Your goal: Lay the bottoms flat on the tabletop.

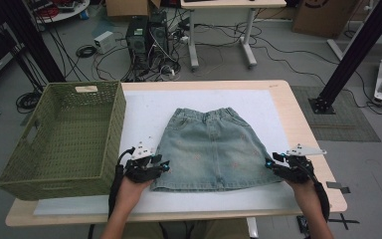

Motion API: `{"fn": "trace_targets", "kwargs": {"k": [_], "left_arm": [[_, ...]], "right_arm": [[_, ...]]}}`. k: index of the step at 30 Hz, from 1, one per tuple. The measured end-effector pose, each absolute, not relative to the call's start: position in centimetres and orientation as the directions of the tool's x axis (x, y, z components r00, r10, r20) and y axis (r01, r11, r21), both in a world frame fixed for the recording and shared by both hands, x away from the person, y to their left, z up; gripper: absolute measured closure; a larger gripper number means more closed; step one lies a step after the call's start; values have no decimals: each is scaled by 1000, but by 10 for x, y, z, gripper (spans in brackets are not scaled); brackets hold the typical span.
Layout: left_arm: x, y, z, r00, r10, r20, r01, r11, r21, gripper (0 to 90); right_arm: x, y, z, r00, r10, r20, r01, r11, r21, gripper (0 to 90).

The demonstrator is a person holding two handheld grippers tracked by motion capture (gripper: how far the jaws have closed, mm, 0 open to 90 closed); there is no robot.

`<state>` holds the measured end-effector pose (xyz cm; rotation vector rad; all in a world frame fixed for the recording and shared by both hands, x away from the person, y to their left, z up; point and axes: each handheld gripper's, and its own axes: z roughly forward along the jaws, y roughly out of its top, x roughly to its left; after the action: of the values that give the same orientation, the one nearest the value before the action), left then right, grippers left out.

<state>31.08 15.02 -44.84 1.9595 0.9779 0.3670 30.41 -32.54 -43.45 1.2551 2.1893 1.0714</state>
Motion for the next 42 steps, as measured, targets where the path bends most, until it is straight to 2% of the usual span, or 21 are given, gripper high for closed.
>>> {"fn": "trace_targets", "kwargs": {"k": [4,9,13,15,17,19,22,30,33,37,42], "left_arm": [[306,148,-450,631,769,-101,512,-314,800,600],[297,144,-451,624,780,-34,503,-368,782,699],[293,147,-450,615,788,-31,507,-365,781,801],[291,150,-450,618,785,-41,504,-355,787,807],[290,154,-450,619,782,-73,493,-314,811,760],[290,158,-447,613,783,-106,468,-252,847,668],[291,160,-442,615,774,-147,433,-176,884,646],[299,160,-439,603,781,-162,415,-133,900,478],[300,162,-440,600,784,-161,421,-137,897,471],[300,162,-440,594,788,-162,426,-137,894,466],[301,162,-440,592,791,-157,427,-143,893,460]], "right_arm": [[299,-319,-434,-537,843,32,532,310,788,587],[297,-319,-434,-549,835,39,528,310,791,583],[294,-313,-433,-573,818,53,521,314,794,605],[293,-305,-432,-591,805,56,511,320,798,605],[293,-294,-432,-611,788,71,501,315,806,605],[292,-278,-434,-639,765,76,491,330,806,605],[291,-253,-437,-686,722,88,478,356,803,605],[292,-192,-445,-768,634,89,463,454,762,615],[292,-181,-450,-767,641,41,456,499,737,718],[293,-182,-449,-757,653,27,459,502,733,834],[289,-181,-448,-778,628,24,445,523,727,875]]}}
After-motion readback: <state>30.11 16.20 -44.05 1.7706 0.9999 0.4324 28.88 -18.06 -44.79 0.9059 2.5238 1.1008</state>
